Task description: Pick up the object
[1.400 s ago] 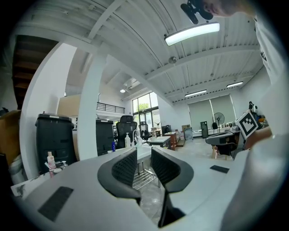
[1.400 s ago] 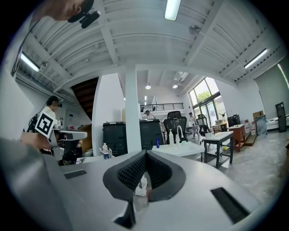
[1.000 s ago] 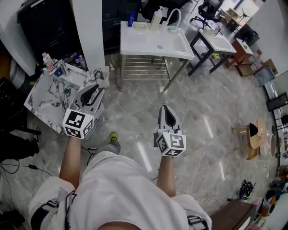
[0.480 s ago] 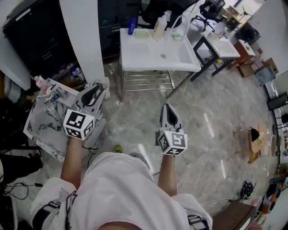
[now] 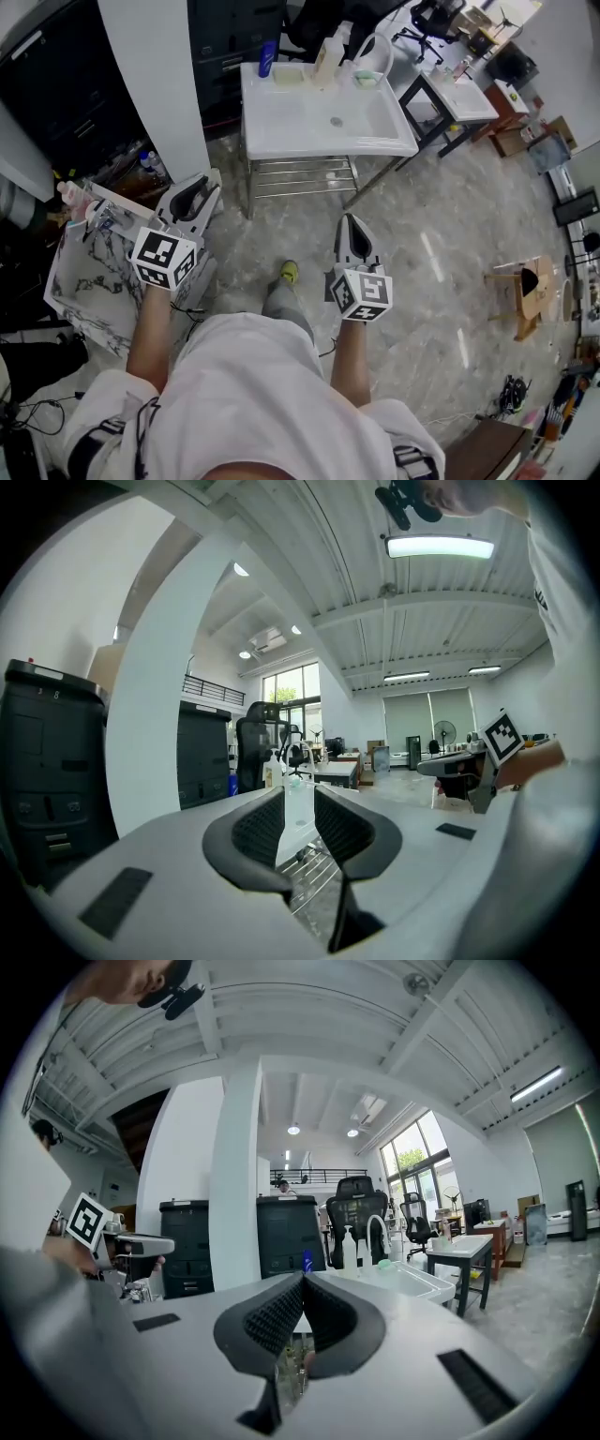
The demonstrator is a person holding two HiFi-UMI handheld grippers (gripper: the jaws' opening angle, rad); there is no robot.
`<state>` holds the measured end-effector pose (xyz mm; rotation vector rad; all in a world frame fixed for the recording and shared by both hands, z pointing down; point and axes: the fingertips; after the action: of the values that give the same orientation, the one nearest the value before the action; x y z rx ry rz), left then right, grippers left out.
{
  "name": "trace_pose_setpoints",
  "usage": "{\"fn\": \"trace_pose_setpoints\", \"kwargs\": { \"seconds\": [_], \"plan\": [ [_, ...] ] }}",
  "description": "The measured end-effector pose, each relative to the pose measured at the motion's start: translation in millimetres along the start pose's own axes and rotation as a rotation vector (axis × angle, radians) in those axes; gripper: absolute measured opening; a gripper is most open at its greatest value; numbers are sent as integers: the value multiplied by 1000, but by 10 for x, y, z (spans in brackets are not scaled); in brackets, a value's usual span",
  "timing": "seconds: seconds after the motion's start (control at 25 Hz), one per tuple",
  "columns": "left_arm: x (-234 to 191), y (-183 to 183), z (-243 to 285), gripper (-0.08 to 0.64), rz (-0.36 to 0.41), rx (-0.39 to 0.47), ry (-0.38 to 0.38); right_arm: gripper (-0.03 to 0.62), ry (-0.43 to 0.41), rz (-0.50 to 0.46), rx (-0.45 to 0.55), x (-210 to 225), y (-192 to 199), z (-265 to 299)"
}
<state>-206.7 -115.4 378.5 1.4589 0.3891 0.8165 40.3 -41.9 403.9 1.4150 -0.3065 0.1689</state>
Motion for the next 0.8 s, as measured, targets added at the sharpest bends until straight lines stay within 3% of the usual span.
{"fn": "trace_pose_setpoints", "kwargs": {
  "seconds": [0.4, 0.8],
  "plan": [
    [-416, 142, 1247, 92, 17, -31, -14, 6, -30, 35, 1, 669, -169, 1242],
    [-1010, -35, 3126, 97, 47, -79, -40, 6, -105, 30, -13, 1601, -881, 3084]
  ]
}}
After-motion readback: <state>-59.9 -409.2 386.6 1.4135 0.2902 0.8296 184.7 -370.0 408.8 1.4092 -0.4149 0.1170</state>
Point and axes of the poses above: the fingertips, and each gripper's own axes: z forward along the fingers, x to its right, y out of its underside, and after that the axes turned 13 degrees about z, right-handed
